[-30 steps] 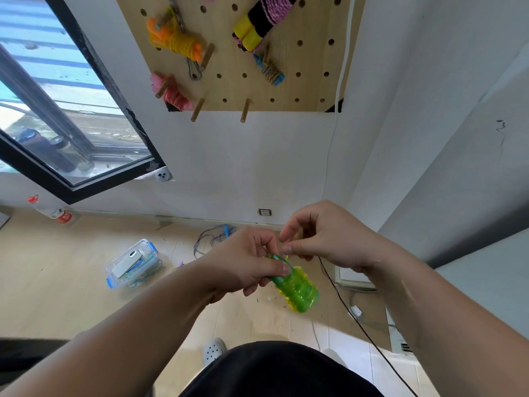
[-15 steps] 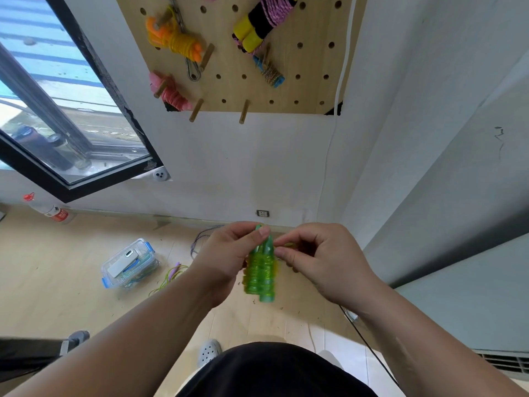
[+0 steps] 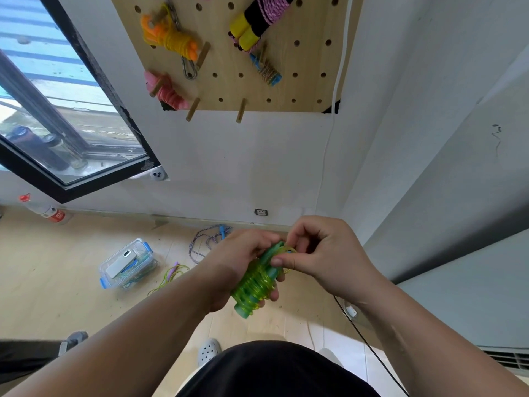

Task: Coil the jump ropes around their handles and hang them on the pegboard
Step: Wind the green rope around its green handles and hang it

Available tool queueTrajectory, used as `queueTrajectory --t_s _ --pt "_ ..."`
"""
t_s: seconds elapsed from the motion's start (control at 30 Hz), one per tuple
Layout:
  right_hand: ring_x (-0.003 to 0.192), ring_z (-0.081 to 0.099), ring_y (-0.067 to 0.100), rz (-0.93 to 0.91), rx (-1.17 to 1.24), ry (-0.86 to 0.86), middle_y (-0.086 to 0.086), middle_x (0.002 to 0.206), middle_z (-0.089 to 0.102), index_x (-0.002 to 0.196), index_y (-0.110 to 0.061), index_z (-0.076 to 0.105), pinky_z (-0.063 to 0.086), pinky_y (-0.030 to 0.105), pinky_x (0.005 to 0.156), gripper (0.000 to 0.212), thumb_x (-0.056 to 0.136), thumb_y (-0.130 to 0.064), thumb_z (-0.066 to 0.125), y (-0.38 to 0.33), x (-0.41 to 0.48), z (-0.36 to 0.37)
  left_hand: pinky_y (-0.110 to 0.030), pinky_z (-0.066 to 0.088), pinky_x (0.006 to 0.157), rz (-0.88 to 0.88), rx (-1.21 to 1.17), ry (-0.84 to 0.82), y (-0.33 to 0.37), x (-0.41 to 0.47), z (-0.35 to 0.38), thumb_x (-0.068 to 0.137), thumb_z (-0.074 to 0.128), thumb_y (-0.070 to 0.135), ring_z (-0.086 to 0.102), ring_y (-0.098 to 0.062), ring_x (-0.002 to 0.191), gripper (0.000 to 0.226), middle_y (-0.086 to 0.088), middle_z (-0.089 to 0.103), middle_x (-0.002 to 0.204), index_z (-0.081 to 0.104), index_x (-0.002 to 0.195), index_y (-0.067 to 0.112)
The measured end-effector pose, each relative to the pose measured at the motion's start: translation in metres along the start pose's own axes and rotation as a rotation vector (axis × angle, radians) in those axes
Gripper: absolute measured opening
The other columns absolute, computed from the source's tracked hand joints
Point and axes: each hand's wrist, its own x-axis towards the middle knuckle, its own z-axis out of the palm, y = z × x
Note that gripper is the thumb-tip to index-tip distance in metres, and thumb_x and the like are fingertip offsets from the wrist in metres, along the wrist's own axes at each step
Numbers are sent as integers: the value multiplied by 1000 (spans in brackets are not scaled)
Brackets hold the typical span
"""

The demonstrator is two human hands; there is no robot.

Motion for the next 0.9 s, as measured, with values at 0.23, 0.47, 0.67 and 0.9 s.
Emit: queueTrajectory --t_s 0.23,0.47,0.67,0.9 --pt "53 43 6 -4 151 52 -8 54 50 68 -18 61 38 17 51 32 65 -12 93 0 -7 3 -36 53 55 142 -1 -26 1 -3 1 92 56 22 64 -37 64 22 -19 66 79 73 97 7" --pt "66 65 12 -26 157 178 -3 73 72 86 -21 77 53 21 61 22 69 -17 89 -2 -16 12 -35 55 51 218 30 88 3 -2 0 101 54 11 65 -37 62 20 -12 70 75 73 96 11" --pt "76 65 31 -13 288 180 4 81 72 94 -22 74 56 38 68 27 73 -12 86 -4 -17 18 -37 54 52 251 15 116 5 -4 3 98 59 9 65 -33 61 5 -12 67 72 62 96 7" --pt "75 63 32 -37 292 175 7 78 68 100 -16 75 56 35 68 25 78 -6 83 -3 -17 20 -38 54 56 238 -8 102 5 -5 5 104 49 15 64 -35 62 20 -16 66 75 62 99 2"
